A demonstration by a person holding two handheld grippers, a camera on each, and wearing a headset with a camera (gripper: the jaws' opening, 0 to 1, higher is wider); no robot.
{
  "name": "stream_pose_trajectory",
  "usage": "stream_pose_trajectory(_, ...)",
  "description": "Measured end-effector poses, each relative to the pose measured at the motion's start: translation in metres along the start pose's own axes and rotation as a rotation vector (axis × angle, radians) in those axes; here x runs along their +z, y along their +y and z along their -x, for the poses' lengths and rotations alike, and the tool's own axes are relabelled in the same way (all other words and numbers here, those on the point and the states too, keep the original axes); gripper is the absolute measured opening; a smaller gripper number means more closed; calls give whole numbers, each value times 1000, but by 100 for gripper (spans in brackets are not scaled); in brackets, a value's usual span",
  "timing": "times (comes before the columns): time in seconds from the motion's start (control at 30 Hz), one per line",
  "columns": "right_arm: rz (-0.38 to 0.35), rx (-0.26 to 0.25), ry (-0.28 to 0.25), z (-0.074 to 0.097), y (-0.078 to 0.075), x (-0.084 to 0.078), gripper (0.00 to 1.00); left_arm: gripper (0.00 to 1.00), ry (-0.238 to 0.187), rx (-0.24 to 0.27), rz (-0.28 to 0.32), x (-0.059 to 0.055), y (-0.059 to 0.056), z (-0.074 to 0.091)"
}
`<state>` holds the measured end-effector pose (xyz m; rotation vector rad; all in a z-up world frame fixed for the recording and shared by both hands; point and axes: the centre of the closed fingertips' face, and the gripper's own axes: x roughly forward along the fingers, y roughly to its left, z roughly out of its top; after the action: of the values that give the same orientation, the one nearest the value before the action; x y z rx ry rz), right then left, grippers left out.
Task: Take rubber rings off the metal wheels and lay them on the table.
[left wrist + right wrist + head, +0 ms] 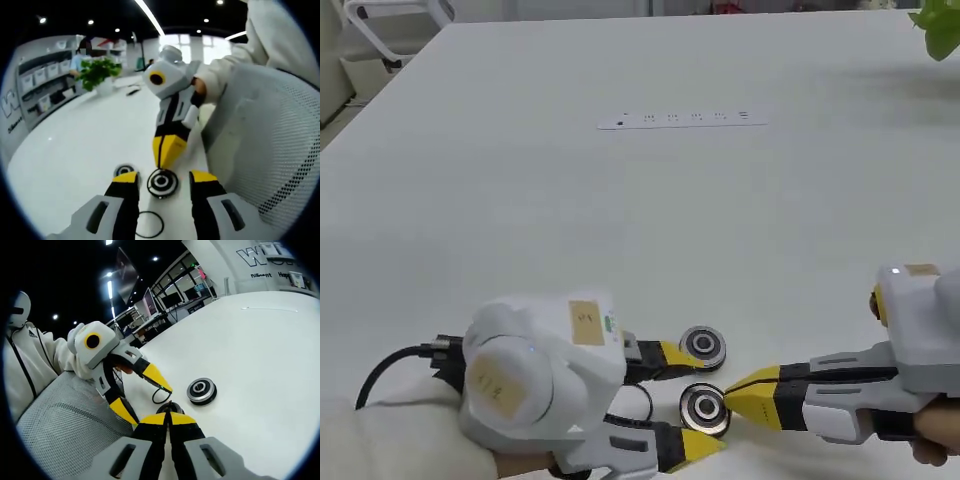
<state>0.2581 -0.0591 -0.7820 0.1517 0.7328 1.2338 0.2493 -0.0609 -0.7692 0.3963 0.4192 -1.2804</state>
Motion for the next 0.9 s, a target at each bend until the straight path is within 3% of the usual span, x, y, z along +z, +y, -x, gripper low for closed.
stream_pose_trajectory(0.5,11,1,-2,4,5,4,0,56,-55,45,7,26,17,33)
stream_pose_trajectory(0.7,16,-4,-6,5,5,5,0,62,-45,76,11,27,23,51)
stream_pose_trajectory(0.9,21,-4,-10,8,7,8,0,68,-64,91,44,30,22,72)
